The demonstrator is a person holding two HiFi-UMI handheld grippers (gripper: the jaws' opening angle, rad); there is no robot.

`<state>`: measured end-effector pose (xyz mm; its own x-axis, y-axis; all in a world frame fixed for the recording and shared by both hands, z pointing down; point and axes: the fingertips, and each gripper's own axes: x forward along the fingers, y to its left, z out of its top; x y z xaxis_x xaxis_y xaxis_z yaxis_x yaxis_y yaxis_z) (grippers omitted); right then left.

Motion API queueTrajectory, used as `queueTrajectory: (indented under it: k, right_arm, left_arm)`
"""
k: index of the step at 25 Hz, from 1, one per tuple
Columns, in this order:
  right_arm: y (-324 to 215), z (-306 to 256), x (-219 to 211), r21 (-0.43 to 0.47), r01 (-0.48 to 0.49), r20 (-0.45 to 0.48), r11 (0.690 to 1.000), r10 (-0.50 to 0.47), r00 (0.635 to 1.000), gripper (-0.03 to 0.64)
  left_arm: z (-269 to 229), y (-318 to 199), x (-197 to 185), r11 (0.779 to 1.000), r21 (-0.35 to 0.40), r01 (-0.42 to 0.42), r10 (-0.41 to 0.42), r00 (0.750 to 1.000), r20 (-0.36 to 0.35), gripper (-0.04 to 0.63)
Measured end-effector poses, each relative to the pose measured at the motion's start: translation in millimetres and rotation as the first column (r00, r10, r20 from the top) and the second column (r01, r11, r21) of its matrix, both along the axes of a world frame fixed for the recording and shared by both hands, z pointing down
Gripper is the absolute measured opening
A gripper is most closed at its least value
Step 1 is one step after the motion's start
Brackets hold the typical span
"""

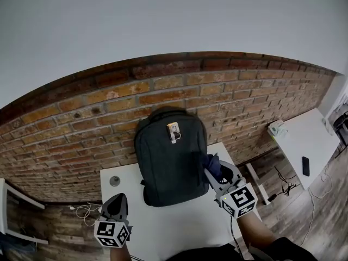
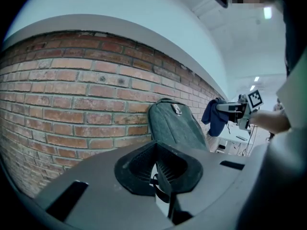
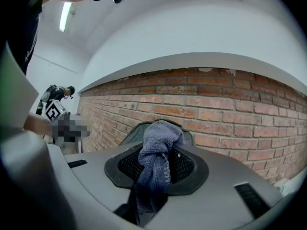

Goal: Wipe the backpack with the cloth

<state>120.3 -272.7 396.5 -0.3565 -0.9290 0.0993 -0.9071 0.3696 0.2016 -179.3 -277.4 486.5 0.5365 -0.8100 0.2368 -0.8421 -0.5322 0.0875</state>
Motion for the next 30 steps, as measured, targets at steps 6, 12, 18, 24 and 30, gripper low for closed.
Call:
queueTrajectory:
  k: [6, 12, 18, 24, 30]
  right_arm:
    - [-56.7, -30.7, 20.5, -0.004, 0.064, -0.108, 0.998, -0.064, 0.992, 0.11]
    - [-113.6, -59.1, 48.2, -0.031, 0.082, -0.278, 0.996, -0.088, 0.956, 0.11]
    - [-161.9, -38.1, 64.7, -0.152, 0.084, -0.273, 0.985, -0.124, 0.954, 0.11]
    - [-183.1, -17.7, 54.1, -0.214, 0.101, -0.17, 0.972, -0.139, 0.976, 0.11]
    - [-199.8, -14.5, 43.7, -0.199, 0.052, -0.161, 0.979, -0.085, 0.983, 0.11]
  left_arm:
    - [5.9, -2.0, 0.4, 0.999, -0.014, 0.035, -0.035, 0.999, -0.005, -0.012]
    - [5.2, -0.7, 0.4, 0.997, -0.018, 0.07, -0.07, 0.997, -0.013, -0.012]
    - [12.9, 9.7, 0.2, 0.995, -0.04, 0.092, -0.093, 0.996, -0.003, -0.012]
    - [15.5, 16.5, -0.7, 0.992, -0.051, 0.116, -0.116, 0.993, 0.004, -0.012]
    - [16.7, 22.9, -4.4, 0.988, -0.075, 0.136, -0.138, 0.99, -0.018, -0.012]
